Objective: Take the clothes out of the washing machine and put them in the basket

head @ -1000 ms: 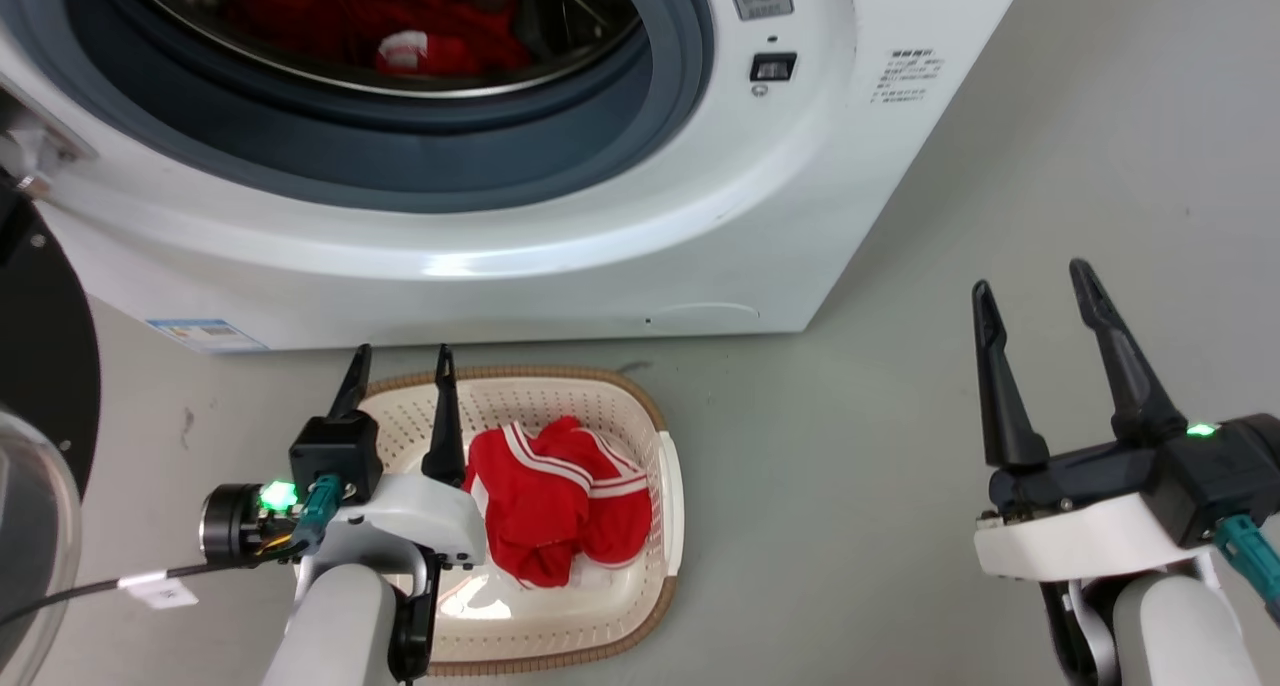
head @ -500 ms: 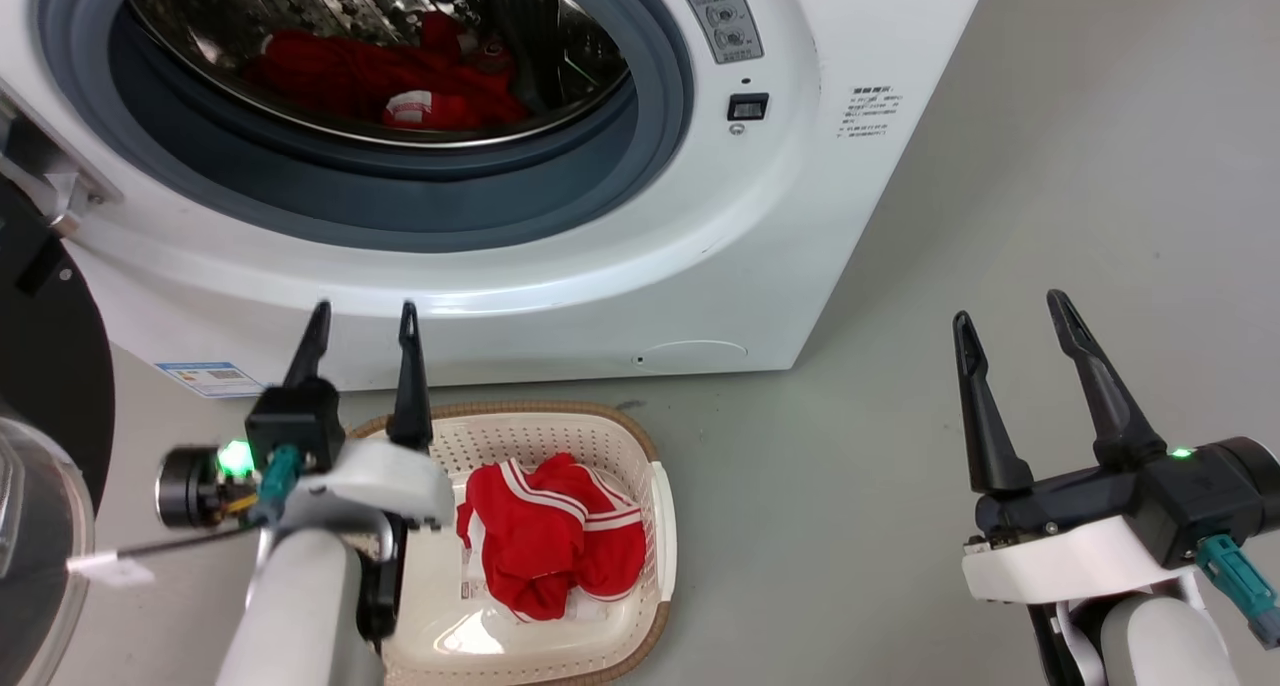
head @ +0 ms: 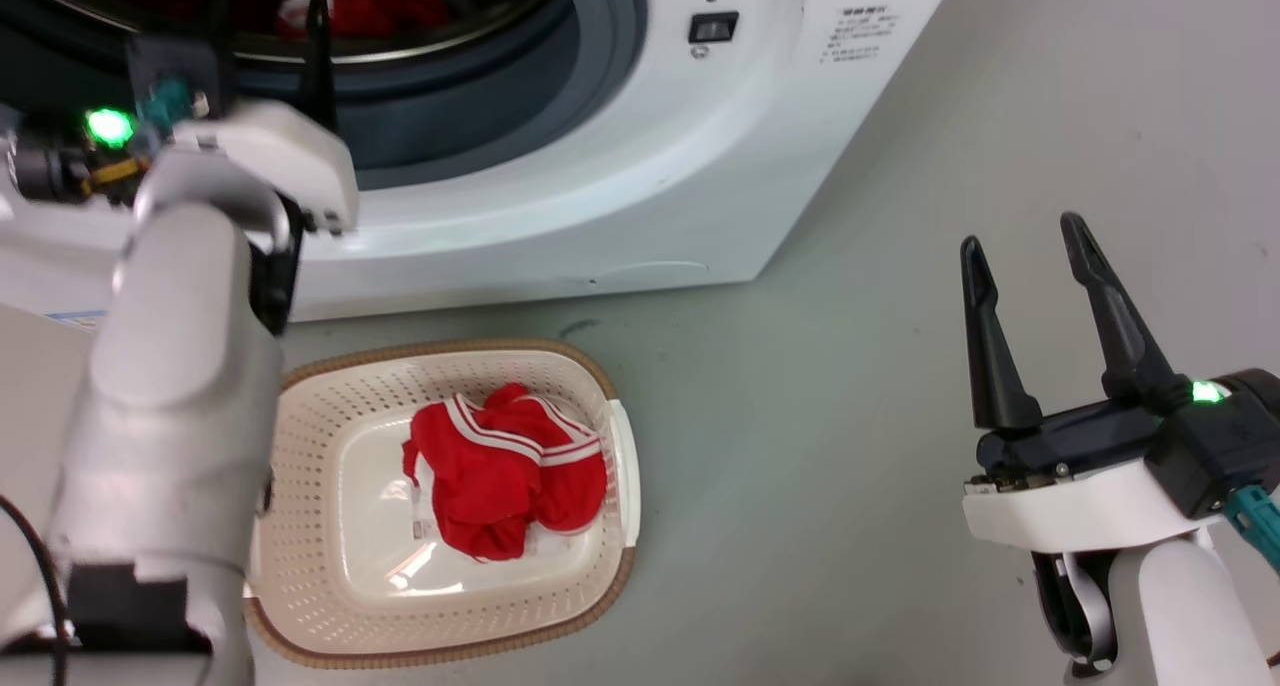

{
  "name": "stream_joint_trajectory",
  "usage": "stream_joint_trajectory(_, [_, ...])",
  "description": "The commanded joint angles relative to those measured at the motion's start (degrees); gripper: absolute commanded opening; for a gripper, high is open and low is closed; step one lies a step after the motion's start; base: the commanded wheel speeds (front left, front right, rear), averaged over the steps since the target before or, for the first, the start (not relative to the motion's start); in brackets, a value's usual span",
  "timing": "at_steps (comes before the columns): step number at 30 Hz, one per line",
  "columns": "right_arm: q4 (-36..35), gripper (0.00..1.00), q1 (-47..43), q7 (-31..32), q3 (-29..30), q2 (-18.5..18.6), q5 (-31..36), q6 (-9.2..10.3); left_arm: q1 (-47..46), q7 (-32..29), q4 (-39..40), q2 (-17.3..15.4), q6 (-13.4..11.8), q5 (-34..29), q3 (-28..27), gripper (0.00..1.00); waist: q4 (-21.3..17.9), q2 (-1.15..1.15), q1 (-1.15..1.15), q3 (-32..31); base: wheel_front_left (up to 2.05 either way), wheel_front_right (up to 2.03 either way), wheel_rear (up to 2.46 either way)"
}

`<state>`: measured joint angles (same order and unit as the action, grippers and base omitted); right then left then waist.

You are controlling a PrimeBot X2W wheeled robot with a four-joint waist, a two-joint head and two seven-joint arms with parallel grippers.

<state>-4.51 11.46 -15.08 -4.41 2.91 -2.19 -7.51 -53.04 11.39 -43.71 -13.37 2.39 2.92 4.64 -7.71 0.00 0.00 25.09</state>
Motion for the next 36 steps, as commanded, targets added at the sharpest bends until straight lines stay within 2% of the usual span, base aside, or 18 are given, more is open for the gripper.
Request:
stream_joint_trajectory(1, [-0.3, 1.00, 1.0, -0.1, -0.1, 0.0, -0.6, 0.04, -2.1, -0.7, -1.4, -0.5, 0.1, -0.3, 0.1, 1.00, -1.5, 0.00, 0.00, 2.1, 0.00, 0.00, 0.00])
stream_joint_trajectory(13, [-1.6, 1.00, 4.8, -0.1, -0.3, -0.1, -3.9, 0.04, -24.5, -14.5, -16.3, -6.1, 3.1, -0.4, 1.7, 1.00, -6.0, 0.00, 0.00, 11.9, 0.00, 0.00, 0.00])
stream_joint_trajectory(24, [-2.7, 1.00, 7.3, -0.1, -1.0, 0.0, -7.1, 0.04, -38.9, -31.0, -23.9, -11.7, 4.7, -2.2, 5.9, 1.00, -9.9, 0.00, 0.00, 18.5, 0.00, 0.00, 0.00])
stream_joint_trajectory(29, [-3.1, 1.00, 7.9, -0.1, -0.5, -0.1, -7.9, 0.04, -44.1, -39.5, -26.1, -12.2, 4.9, -1.8, 7.8, 1.00, -10.6, 0.00, 0.00, 21.0, 0.00, 0.00, 0.00])
stream_joint_trajectory(36, [-3.6, 1.00, 8.8, -0.1, -0.5, -0.1, -8.9, 0.04, -47.3, -44.6, -27.1, -13.0, 5.0, -1.1, 11.0, 1.00, -11.4, 0.00, 0.00, 23.6, 0.00, 0.00, 0.00])
